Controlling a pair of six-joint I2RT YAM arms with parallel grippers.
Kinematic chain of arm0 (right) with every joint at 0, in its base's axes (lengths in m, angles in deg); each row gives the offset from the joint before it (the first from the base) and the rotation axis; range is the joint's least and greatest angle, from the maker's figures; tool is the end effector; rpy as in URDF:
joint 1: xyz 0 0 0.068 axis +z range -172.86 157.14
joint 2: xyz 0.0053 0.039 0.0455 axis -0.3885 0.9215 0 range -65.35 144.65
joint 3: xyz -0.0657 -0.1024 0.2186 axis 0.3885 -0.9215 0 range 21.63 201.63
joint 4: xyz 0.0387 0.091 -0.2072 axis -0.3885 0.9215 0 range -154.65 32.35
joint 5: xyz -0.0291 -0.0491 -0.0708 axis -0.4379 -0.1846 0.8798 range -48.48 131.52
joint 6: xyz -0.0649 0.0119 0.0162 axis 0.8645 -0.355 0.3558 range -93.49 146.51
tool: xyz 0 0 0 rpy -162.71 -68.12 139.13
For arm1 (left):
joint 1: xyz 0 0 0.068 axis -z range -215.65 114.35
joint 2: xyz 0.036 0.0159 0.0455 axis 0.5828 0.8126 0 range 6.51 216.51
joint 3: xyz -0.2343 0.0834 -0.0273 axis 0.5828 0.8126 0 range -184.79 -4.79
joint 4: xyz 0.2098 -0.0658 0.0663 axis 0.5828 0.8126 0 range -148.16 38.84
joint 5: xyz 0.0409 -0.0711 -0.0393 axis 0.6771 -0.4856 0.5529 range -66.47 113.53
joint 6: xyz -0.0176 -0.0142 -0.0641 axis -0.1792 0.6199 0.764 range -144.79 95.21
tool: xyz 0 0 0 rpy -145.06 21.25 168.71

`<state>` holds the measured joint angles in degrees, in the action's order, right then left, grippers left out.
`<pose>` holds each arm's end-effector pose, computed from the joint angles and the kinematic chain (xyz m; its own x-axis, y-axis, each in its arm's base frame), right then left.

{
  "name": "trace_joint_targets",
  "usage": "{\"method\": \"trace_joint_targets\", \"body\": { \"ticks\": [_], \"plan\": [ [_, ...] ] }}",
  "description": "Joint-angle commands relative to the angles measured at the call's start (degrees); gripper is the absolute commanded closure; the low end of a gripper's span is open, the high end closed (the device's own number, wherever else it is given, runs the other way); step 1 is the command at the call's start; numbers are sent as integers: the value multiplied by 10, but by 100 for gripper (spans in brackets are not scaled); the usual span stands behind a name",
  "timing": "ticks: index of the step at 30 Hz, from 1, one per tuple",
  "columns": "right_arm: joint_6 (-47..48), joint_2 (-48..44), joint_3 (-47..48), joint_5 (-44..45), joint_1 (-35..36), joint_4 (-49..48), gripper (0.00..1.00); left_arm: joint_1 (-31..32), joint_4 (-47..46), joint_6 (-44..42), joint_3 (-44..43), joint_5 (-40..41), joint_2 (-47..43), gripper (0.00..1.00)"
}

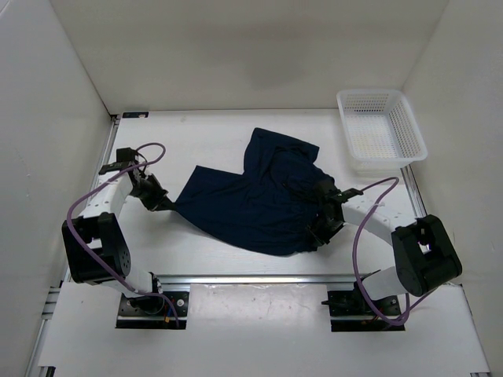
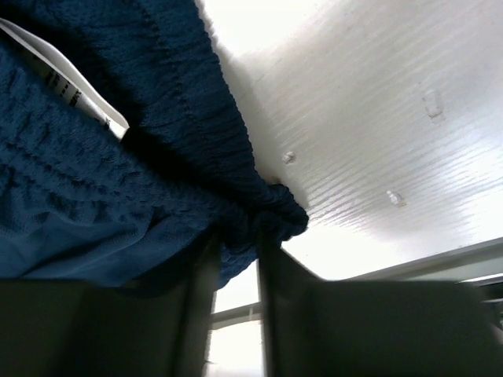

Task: Fold and stack the shorts
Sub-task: Flatten the shorts out

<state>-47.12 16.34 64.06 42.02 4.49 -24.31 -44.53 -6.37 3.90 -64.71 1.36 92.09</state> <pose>0.1864 0.0958 0.1382 -0.6857 0.7255 -0.0591 0.7091 0.6841 0.1709 0.2447 0.0174 0.1945 -0.8163 -0.5775 -0.0138 -0.5173 0.7414 -0.4274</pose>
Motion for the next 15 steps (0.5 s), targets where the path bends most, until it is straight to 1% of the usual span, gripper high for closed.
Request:
{"method": "trace_joint_targets", "body": {
  "ticks": [1, 3, 4, 5, 6, 9, 10, 12, 13, 15],
  "plan": [
    [-17, 0, -2, 22, 9, -6, 64, 2, -9, -8, 7, -14, -17, 90],
    [-17, 0, -2, 16, 15, -12, 54, 2, -14, -8, 7, -14, -17, 90],
    [-17, 0, -7, 16, 15, -12, 54, 2, -14, -8, 12, -14, -17, 90],
    [-17, 0, -7, 16, 21, -17, 57, 2, -14, -8, 12, -14, -17, 90],
    [-17, 0, -7, 22, 21, -18, 70, 2, -14, -8, 12, -14, -17, 90],
    [-17, 7, -7, 39, 21, -18, 95, 2, -14, -8, 12, -14, -17, 90],
    [-17, 0, -7, 45, 21, -10, 100, 2, -14, -8, 12, -14, -23, 90],
    [-9, -12, 7, 62, 21, 4, 100, 2, -14, -8, 12, -14, -23, 90],
    [-4, -25, 16, 85, 21, 16, 100, 2, -14, -2, 5, -19, -23, 90],
    [17, -30, 63, 117, 21, 22, 100, 2, -14, -2, -8, -26, -17, 90]
  ]
}}
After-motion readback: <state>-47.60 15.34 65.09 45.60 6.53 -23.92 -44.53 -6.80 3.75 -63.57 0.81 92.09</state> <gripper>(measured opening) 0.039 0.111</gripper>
